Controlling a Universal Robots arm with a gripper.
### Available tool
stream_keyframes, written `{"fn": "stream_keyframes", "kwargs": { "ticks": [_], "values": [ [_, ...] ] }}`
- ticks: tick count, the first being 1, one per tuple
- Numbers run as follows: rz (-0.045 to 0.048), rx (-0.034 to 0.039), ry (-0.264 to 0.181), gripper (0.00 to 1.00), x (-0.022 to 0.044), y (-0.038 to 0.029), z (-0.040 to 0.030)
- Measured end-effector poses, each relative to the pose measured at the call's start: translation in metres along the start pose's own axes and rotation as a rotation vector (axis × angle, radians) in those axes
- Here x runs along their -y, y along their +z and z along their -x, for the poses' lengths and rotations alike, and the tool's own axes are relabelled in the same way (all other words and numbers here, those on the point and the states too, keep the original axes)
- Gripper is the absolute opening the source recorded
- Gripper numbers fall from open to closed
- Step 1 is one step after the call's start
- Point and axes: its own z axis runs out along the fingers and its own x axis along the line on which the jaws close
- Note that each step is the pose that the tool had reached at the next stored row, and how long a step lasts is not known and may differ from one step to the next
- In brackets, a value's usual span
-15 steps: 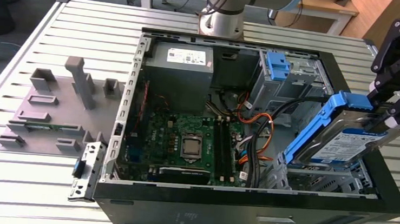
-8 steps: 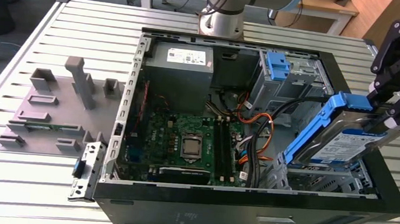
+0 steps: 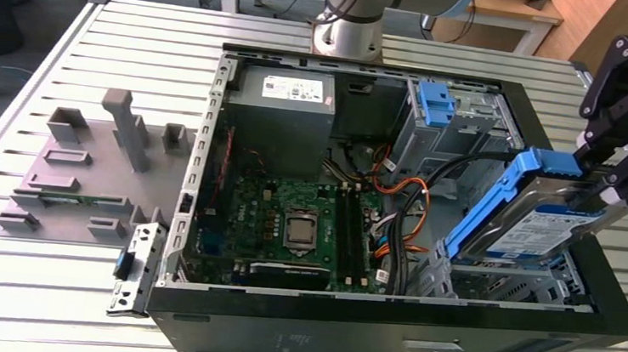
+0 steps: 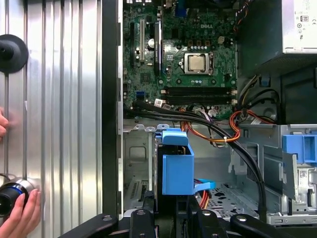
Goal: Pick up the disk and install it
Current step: 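Insert the disk into the insertion slot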
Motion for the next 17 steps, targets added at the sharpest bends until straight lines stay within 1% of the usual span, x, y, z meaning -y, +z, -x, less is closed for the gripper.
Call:
{"fn": "stream_keyframes", "kwargs": {
  "ticks": [4,9,17],
  "values": [
    [0.0000,-0.0001,0.000,0.35,0.0001,0.0043,-0.0002],
    [0.0000,0.0001,0.000,0.35,0.0002,0.0113,-0.0005],
    [0.0000,0.0001,0.000,0.35,0.0006,0.0249,-0.0010]
  ]
}}
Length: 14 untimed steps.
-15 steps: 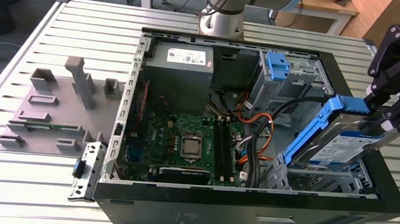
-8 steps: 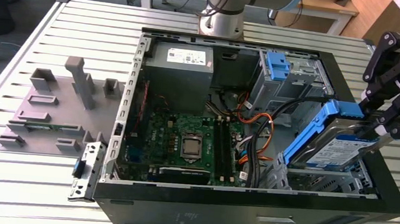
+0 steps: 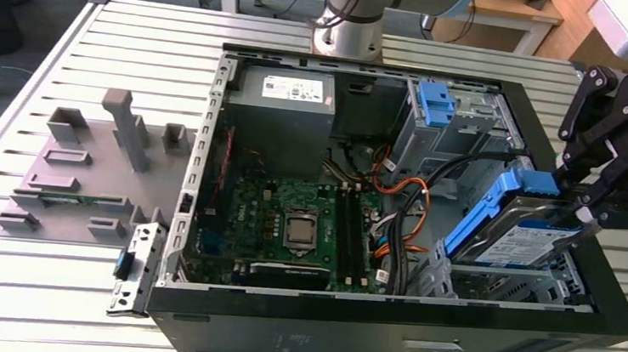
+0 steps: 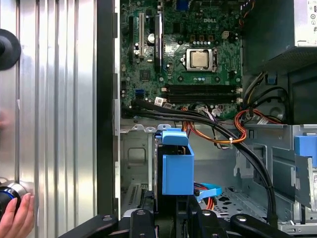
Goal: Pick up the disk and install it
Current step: 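Insert the disk into the insertion slot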
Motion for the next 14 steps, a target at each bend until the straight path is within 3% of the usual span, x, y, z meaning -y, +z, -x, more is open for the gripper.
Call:
{"fn": "stream_keyframes", "kwargs": {
  "ticks": [14],
  "values": [
    [0.0000,0.0001,0.000,0.35,0.0006,0.0254,-0.0010]
  ]
}}
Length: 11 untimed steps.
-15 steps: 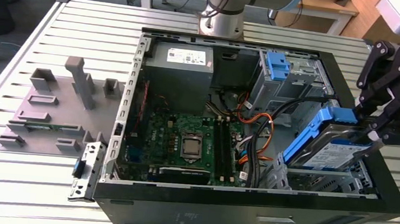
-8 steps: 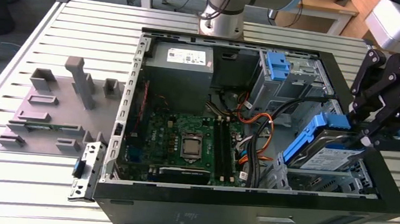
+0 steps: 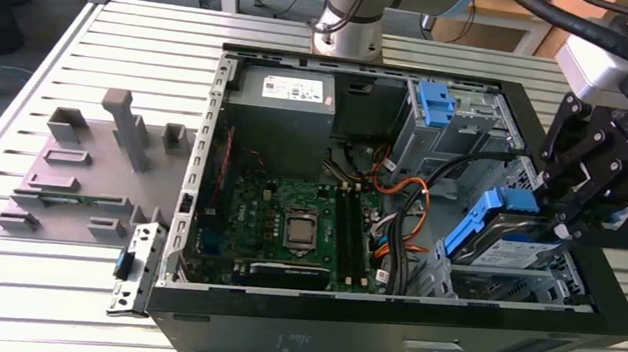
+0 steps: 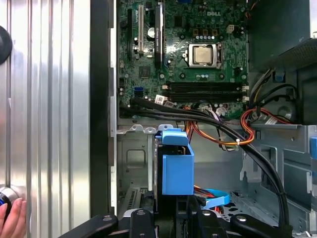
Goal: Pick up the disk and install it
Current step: 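Insert the disk into the insertion slot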
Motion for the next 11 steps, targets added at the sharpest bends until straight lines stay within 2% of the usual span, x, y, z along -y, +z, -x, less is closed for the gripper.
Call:
{"fn": "stream_keyframes", "kwargs": {
  "ticks": [8,11],
  "values": [
    [0.0000,-0.0001,0.000,0.35,0.0003,0.0121,-0.0005],
    [0.0000,-0.0002,0.000,0.35,0.0004,0.0143,-0.0005]
  ]
}}
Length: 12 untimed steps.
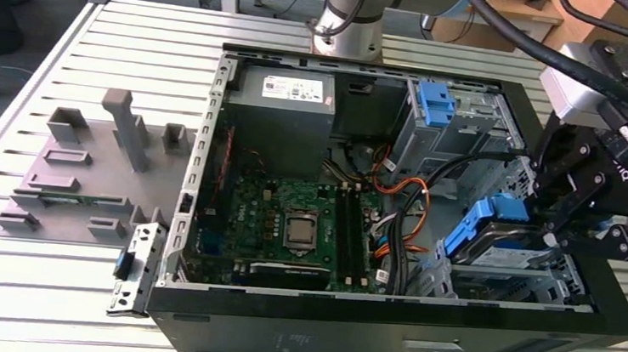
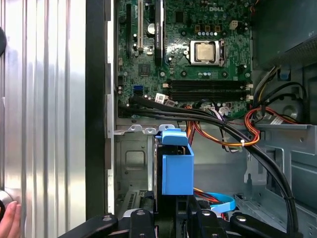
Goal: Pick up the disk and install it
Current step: 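Insert the disk into the insertion slot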
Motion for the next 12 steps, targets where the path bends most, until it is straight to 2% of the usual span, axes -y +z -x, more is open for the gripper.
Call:
{"fn": "stream_keyframes", "kwargs": {
  "ticks": [8,12],
  "values": [
    [0.0000,0.0001,0.000,0.35,0.0003,0.0127,-0.0005],
    [0.0000,-0.0003,0.000,0.35,0.0003,0.0136,-0.0006]
  ]
}}
